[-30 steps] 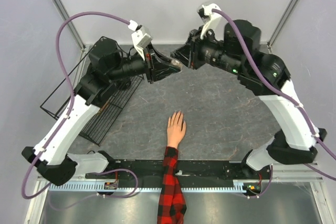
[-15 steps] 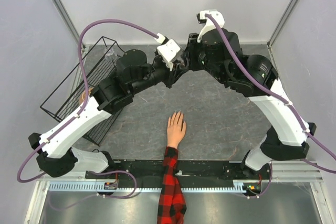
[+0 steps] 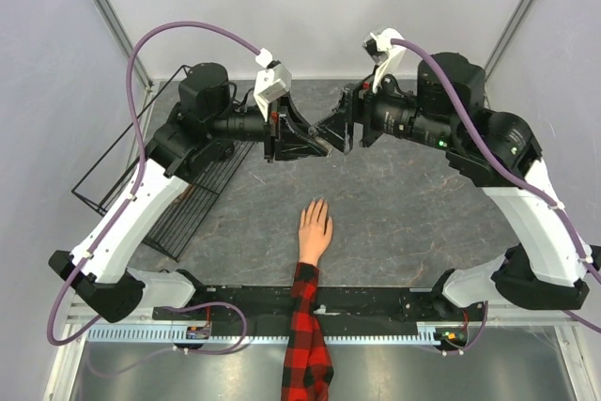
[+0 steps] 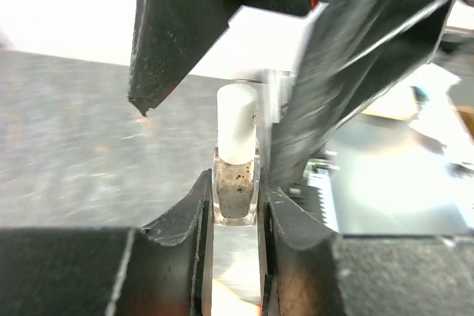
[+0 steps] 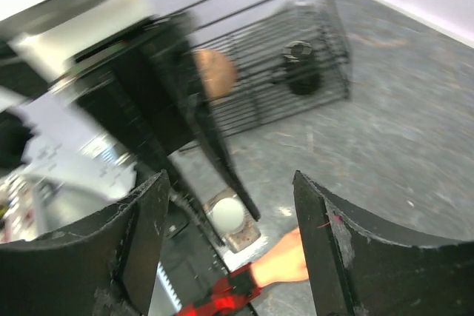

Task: Paint the nails

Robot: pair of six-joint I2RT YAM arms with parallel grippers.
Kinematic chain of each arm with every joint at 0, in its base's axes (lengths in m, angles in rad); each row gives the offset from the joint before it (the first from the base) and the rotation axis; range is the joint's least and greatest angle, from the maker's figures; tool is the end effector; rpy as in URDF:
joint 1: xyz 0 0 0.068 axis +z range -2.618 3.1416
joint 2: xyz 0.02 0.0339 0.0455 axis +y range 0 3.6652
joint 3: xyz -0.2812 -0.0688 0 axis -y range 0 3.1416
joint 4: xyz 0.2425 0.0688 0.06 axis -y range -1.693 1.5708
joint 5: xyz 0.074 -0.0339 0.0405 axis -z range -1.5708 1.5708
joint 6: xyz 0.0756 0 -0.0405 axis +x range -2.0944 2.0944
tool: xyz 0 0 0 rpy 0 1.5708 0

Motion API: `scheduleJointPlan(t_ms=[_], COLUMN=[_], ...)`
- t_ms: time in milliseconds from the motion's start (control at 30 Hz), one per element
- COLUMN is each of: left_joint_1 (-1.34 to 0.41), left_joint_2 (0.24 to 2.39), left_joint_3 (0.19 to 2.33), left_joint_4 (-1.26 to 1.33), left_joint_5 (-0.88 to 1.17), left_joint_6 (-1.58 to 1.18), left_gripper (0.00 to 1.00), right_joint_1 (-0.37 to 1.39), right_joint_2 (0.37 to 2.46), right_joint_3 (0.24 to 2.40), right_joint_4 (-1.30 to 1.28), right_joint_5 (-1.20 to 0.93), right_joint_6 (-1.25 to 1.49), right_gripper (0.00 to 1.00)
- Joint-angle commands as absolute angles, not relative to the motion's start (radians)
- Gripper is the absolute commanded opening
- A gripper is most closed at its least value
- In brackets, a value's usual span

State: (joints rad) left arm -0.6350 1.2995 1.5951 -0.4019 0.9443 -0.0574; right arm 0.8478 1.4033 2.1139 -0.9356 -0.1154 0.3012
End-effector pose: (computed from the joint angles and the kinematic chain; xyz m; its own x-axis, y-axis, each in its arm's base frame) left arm 0.1865 -0.2135 0.4999 -0.1424 0.0632 -0.9878 0.9897 -0.0022 -0.1429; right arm 0.1676 0.2031 0.5612 -0.3840 0.0102 -0.9233 -0.7384 0.5969 0.3137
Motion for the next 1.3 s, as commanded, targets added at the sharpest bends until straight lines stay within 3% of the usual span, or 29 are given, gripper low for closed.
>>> scheduleJointPlan(t_ms=[0, 267, 500, 700, 900, 933, 1000, 1033, 1067, 1100, 1267], left_joint_1=[-0.597, -0.558, -0.552, -0.549, -0.549, -0.549, -0.545, -0.542, -0.531, -0.525, -0.515], left_joint_2=[1.304, 1.281, 1.276, 1.273, 1.27, 1.27, 1.269, 1.264, 1.255, 1.249, 1.163], left_joint_3=[1.595, 1.568, 1.562, 1.563, 1.56, 1.56, 1.56, 1.562, 1.569, 1.575, 1.566], left_joint_4=[-0.327, -0.27, -0.268, -0.268, -0.267, -0.267, -0.273, -0.279, -0.317, -0.342, -0.466], left_joint_5=[1.196, 1.204, 1.203, 1.21, 1.212, 1.212, 1.184, 1.16, 1.078, 1.022, 0.445], left_joint_6=[-0.201, -0.255, -0.261, -0.262, -0.267, -0.267, -0.267, -0.253, -0.238, -0.218, -0.114], left_gripper=[0.02, 0.02, 0.02, 0.02, 0.02, 0.05, 0.22, 0.4, 0.82, 0.99, 1.0], right_joint_1=[0.842, 0.841, 0.841, 0.841, 0.841, 0.841, 0.841, 0.841, 0.841, 0.841, 0.839], right_joint_2=[1.37, 1.348, 1.359, 1.374, 1.396, 1.399, 1.407, 1.405, 1.394, 1.384, 1.263], right_joint_3=[2.099, 2.097, 2.103, 2.103, 2.103, 2.1, 2.091, 2.073, 2.057, 2.033, 1.719], right_joint_4=[-0.891, -0.887, -0.885, -0.896, -0.897, -0.897, -0.893, -0.887, -0.879, -0.864, -0.691], right_joint_5=[-0.31, -0.27, -0.284, -0.307, -0.314, -0.314, -0.258, -0.203, -0.155, -0.102, 0.418], right_joint_6=[0.255, 0.239, 0.235, 0.218, 0.198, 0.193, 0.184, 0.187, 0.19, 0.201, 0.265], right_gripper=[0.72, 0.54, 0.52, 0.43, 0.17, 0.04, 0.0, 0.0, 0.0, 0.0, 0.0])
